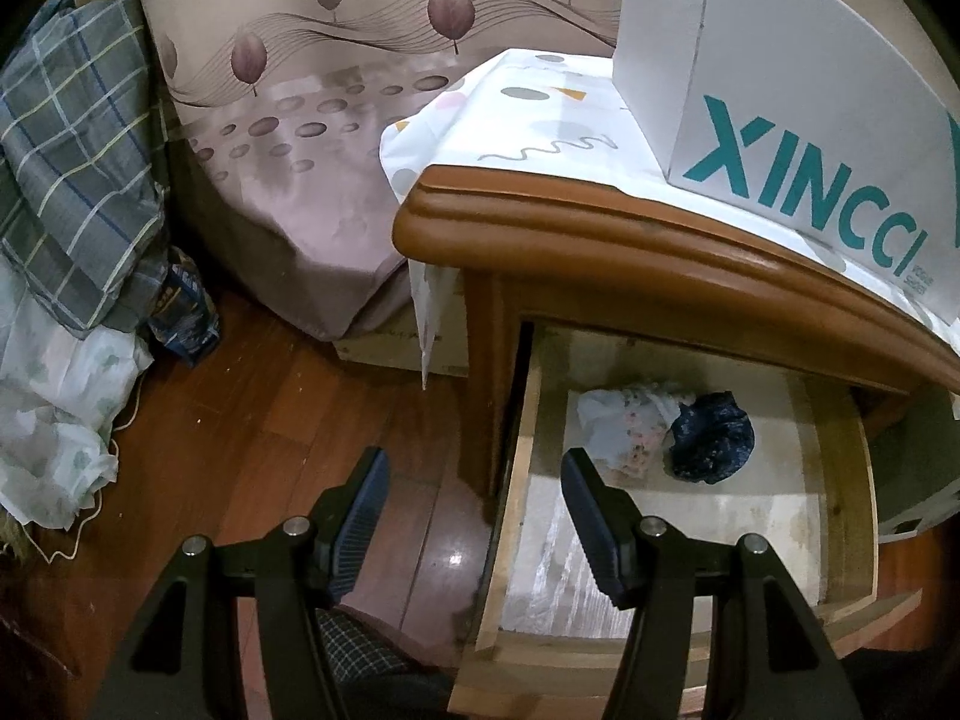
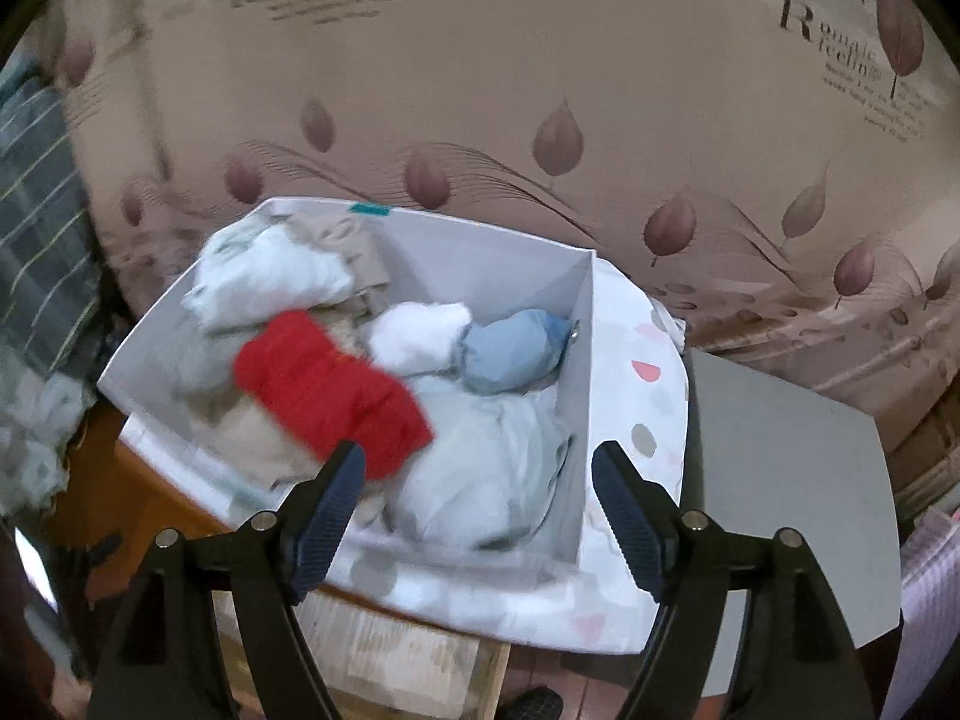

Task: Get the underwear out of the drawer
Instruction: 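Lower the light blue sock into the white box and open the right gripper, then move the empty right gripper down into the drawer toward the navy cloth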

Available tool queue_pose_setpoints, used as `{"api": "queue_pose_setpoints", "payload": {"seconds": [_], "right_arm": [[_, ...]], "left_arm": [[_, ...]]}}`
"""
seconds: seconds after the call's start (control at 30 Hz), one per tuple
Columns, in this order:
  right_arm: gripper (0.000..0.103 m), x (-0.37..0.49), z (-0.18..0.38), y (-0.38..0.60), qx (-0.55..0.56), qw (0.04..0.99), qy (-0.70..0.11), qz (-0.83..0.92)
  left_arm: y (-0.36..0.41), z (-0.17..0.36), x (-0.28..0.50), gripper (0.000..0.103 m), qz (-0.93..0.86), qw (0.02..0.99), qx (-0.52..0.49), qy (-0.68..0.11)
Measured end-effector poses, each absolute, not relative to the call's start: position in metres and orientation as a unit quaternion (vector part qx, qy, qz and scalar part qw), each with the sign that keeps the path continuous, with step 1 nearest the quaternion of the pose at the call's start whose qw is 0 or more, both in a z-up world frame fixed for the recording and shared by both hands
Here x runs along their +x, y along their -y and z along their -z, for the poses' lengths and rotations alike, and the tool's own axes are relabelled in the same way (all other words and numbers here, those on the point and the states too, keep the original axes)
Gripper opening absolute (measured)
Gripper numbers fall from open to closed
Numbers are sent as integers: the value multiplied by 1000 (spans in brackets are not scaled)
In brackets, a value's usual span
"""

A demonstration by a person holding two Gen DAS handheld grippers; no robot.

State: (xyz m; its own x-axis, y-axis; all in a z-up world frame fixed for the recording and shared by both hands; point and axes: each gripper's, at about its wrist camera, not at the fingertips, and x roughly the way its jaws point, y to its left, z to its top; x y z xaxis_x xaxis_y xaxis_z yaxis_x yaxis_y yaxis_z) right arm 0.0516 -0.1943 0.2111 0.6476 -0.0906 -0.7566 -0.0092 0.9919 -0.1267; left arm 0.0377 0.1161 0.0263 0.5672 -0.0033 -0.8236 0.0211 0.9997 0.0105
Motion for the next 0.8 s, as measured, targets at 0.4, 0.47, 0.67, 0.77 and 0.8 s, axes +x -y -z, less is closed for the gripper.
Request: {"api": "queue_pose_setpoints", "payload": {"seconds": [0.4,0.47,0.67,0.77,0.8], "right_arm": [[74,-30,-141,139,-188,885,-422,-57],[74,-35,-124,134,-192,876,-436,-69],[74,-41,-82,120,-199,857,-466,-97],[74,-38,-62,113,-207,846,-479,-112],[74,-37,-57,111,-210,843,-482,-115]], "left_arm": [[-127,-24,40,61,-6,879,-12,-477],[-128,-25,40,61,-7,879,-13,-476],[-130,-24,42,61,-8,877,-21,-480],[-132,-24,42,61,-8,876,-27,-481],[-133,-24,43,61,-8,876,-31,-482]]}}
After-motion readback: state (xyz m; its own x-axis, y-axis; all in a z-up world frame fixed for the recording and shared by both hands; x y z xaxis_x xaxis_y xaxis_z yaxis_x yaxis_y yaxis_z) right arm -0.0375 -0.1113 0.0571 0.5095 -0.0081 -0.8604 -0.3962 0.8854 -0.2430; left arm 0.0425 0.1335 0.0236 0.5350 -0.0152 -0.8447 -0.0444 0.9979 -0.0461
